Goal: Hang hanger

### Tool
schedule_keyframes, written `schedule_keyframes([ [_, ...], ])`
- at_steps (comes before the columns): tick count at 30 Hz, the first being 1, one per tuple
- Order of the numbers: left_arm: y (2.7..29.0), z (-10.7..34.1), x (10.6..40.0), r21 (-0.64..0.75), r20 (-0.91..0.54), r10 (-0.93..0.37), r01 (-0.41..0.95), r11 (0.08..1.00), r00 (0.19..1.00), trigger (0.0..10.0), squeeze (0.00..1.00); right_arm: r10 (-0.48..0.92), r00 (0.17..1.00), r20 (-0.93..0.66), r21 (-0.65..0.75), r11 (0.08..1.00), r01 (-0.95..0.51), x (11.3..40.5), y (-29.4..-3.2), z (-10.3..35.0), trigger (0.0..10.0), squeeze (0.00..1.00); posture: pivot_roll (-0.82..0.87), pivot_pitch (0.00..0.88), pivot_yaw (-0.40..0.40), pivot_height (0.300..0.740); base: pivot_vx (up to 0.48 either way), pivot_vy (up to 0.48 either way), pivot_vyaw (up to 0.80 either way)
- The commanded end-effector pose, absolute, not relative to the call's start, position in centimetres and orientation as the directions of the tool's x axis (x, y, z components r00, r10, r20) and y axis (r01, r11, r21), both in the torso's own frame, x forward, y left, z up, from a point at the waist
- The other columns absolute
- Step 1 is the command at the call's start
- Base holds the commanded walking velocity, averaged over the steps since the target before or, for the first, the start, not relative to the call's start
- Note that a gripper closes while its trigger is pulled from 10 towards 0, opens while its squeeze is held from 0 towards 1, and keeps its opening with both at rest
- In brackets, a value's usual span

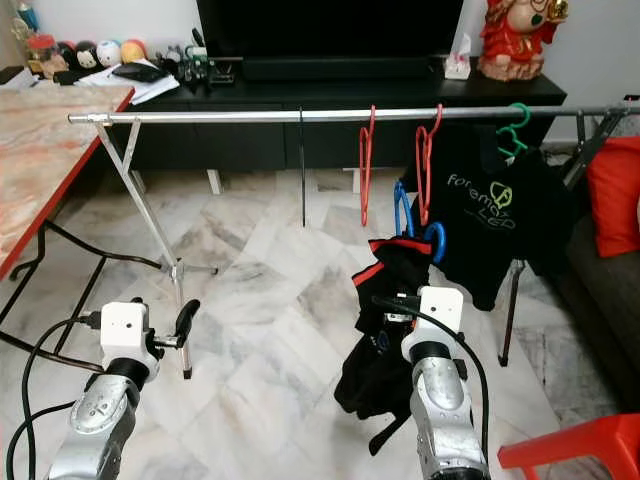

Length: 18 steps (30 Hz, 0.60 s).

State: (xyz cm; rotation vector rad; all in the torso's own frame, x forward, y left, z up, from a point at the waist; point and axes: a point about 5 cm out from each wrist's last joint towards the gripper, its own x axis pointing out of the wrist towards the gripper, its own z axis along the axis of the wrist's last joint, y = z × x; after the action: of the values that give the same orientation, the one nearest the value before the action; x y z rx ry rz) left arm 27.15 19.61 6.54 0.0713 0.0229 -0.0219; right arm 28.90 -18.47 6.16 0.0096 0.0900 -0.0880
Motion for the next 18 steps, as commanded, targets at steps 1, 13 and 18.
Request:
schedule_keyframes([
  [1, 19.89, 6.51, 26.85, 0.073, -0.018, -0.004, 0.006, 0.997, 1.000, 10.0, 0.00, -0.089, 0.995, -0.049, -0.004, 0.996, 0.089, 29.28, -18.57, 7.18, 10.0, 0.00, -0.07, 0.000, 0.001, 0.740, -0.334, 0.000, 0.00],
  [13, 19.93, 6.41, 26.86, 0.073, -0.020, -0.003, 0.004, 0.997, 1.000, 10.0, 0.00, -0.092, 0.995, -0.050, 0.005, 0.996, 0.092, 29.34, -18.38, 7.13, 10.0, 0.00, -0.07, 0.000, -0.002, 0.740, -0.339, 0.000, 0.00],
  [18, 19.85, 6.39, 26.99, 0.071, -0.023, -0.003, 0.005, 0.997, 1.000, 10.0, 0.00, -0.095, 0.994, -0.058, 0.002, 0.995, 0.096, 29.48, -18.43, 7.11, 10.0, 0.00, -0.07, 0.000, -0.002, 0.740, -0.339, 0.000, 0.00],
])
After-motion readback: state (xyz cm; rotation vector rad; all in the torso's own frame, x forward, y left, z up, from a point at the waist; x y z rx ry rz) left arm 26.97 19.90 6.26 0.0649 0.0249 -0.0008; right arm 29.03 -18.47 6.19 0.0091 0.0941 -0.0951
